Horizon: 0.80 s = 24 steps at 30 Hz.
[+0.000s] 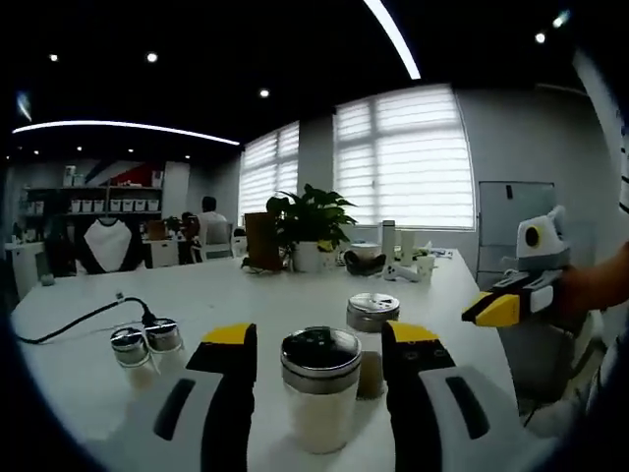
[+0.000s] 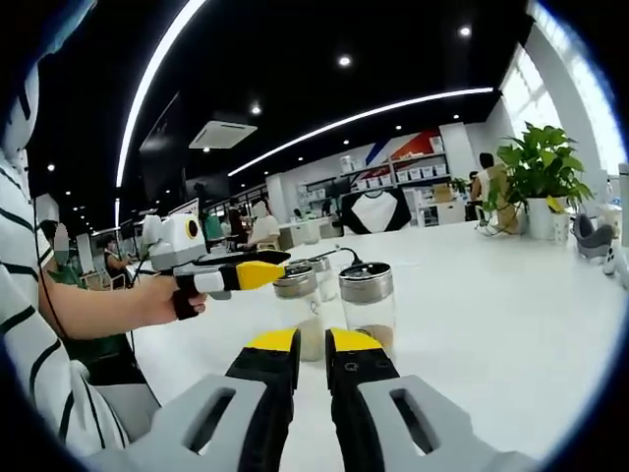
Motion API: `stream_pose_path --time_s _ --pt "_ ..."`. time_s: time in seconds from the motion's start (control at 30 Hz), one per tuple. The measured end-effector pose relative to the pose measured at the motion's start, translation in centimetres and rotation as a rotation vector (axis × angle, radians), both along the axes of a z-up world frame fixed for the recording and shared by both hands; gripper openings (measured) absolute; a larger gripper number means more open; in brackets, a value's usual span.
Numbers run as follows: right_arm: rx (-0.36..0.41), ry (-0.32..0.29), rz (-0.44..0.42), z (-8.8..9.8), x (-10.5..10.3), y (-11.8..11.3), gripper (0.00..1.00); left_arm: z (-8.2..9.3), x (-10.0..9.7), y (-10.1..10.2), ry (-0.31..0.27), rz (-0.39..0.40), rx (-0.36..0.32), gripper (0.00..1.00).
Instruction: Rotate the seasoning bottle until the label or dispensing opening points toward the visible target arrow and the bottle remains upright within the marked orientation range
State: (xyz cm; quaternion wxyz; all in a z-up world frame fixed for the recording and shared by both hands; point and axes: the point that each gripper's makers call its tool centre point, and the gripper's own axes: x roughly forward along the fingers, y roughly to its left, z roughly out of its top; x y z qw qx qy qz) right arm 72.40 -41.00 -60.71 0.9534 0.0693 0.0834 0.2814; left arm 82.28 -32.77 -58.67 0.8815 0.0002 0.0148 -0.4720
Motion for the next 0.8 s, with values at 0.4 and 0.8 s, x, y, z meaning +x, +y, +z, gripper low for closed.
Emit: stream_pose_path --time_s 0.4,0.8 --pt "0.003 0.002 -0.027 0.0 -0.3 -0.9 0.07 -1.5 1.6 -0.5 0.007 0.060 0.085 0.49" --pt "0.000 -0.008 -0.031 0.2 0.1 -1.4 0.07 -1.5 1.1 -1.3 0.010 -0.021 0.126 0.40"
